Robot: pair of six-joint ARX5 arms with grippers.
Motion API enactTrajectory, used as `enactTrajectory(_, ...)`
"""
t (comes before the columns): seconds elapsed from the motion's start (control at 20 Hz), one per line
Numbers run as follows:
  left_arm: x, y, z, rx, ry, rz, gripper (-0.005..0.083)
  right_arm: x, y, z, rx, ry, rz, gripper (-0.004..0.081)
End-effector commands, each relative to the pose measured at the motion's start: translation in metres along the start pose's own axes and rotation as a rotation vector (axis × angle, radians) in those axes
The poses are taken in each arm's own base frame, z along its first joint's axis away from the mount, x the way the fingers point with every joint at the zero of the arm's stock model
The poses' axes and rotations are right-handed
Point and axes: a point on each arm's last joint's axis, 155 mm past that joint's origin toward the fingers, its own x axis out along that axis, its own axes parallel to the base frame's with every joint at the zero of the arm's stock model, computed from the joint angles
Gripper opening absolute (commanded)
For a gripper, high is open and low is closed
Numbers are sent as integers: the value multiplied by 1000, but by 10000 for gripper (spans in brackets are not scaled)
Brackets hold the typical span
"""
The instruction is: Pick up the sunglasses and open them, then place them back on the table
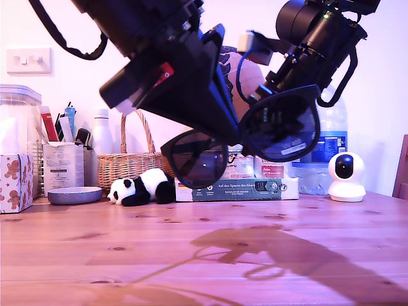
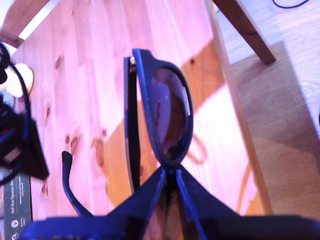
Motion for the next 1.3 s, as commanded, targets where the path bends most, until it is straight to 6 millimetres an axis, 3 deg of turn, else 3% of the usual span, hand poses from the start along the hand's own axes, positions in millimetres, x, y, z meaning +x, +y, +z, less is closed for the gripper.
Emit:
enactTrajectory(0.0,-1,-1,-4,-2,3,2,-19,-7,-6,2,51,-4,-14,231)
enactTrajectory(0.25,0,5,-15,-23,29,7,-19,-28,1,-13,251,112,35,182)
enactTrajectory(0.55,1,12,-25,-19,26,1,-18,-59,59,-33,340,299,237,175)
enactTrajectory(0.9,2,11,-27,99,-14,-37,-16,-57,103,-29,260,345,324,178)
enactTrajectory(1.1,2,12,-29,104,-29,-51,-16,-60,120,-30,260,373,364,293)
enactTrajectory(1.25,5,10,-34,92,-29,-68,-16,-62,129,-29,292,380,395,304)
